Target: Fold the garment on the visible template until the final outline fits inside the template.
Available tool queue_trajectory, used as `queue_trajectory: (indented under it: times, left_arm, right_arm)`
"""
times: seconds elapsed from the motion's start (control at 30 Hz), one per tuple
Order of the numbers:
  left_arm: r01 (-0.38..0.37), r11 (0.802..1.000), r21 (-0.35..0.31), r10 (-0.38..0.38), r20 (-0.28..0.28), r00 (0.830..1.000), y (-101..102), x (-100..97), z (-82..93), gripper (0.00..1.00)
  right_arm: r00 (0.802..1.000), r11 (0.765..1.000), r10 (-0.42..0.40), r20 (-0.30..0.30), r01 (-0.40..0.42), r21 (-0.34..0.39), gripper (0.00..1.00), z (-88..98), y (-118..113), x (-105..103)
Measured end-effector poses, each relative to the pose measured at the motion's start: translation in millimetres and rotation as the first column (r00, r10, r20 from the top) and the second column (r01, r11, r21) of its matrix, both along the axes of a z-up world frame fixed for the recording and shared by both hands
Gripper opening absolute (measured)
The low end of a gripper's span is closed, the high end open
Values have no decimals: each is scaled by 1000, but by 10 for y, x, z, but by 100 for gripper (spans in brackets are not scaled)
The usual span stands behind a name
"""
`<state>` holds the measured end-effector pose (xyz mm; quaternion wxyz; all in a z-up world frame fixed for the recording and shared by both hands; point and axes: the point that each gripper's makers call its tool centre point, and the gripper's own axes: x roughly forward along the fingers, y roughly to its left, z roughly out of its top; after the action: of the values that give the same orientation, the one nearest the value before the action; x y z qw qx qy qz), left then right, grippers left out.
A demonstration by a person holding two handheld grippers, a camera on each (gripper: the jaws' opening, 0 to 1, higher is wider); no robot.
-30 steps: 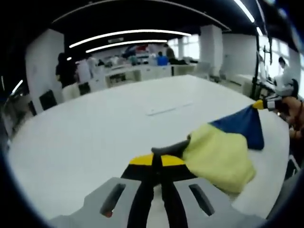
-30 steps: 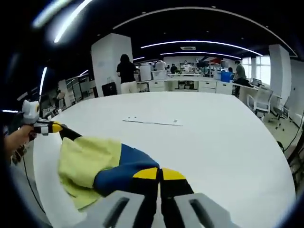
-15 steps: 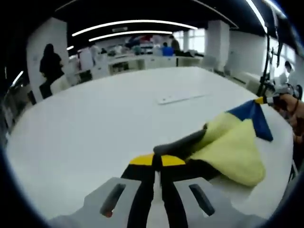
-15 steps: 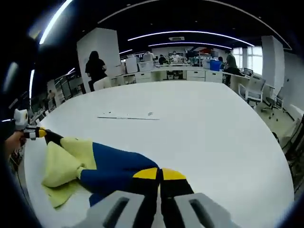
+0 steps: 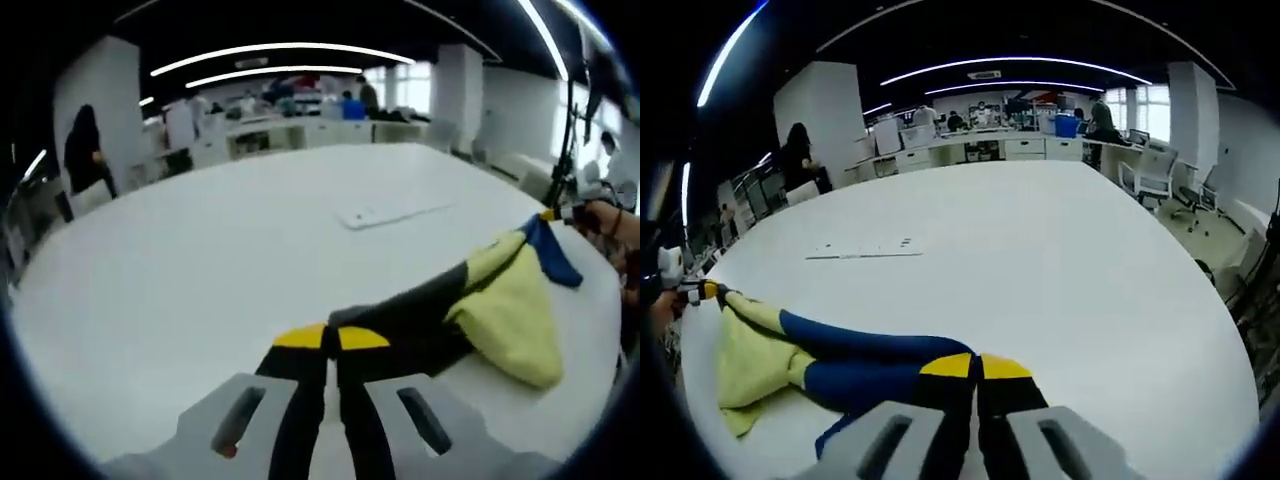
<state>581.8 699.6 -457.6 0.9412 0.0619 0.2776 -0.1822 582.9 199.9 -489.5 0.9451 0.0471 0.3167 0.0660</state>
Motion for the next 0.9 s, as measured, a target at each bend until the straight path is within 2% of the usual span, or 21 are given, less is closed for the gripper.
queue_trajectory:
  times: [0.07, 0.17, 0.27, 0.3, 0.4, 0.6, 0.73, 0.83, 0.9]
  left_arm:
    - [25, 998, 55, -25, -5, 1000, -4, -12, -39, 0]
    - [29, 996, 88, -29, 4, 1000, -13, -21, -62, 1]
    - [-6, 993, 118, 6, 1, 1000, 60, -41, -90, 12]
    - [-30, 992, 118, 30, 3, 1000, 93, -53, -97, 17]
    - [-38, 995, 89, 37, 2, 999, 65, -110, -113, 32]
    - [-10, 996, 90, 8, 23, 1000, -53, -259, -118, 50]
    - [-13, 998, 61, 11, 27, 1000, -159, -356, -127, 57]
    - [-41, 999, -12, 41, -3, 999, -257, -425, -193, 55]
    - [-32, 999, -23, 32, -7, 999, -323, -448, -238, 53]
  right_arm:
    - [1000, 1000, 14, -4, -14, -10, 0, -14, 42, -5]
    - [1000, 1000, 18, -16, -18, -6, 0, -41, 70, -34]
    - [999, 1000, 9, -35, -9, -8, 0, -71, 103, -81]
    - [999, 1000, 14, -29, -14, -13, 4, -56, 134, -102]
    - [999, 999, 32, -17, -32, -6, 19, -20, 219, -133]
    - [998, 997, 68, 0, -68, 27, 49, 51, 442, -223]
    - [996, 993, 95, -3, -94, 78, 63, 46, 668, -350]
    - [991, 986, 131, -6, -130, 105, 71, 31, 868, -457]
    - [985, 977, 171, -5, -169, 130, 76, 38, 1028, -537]
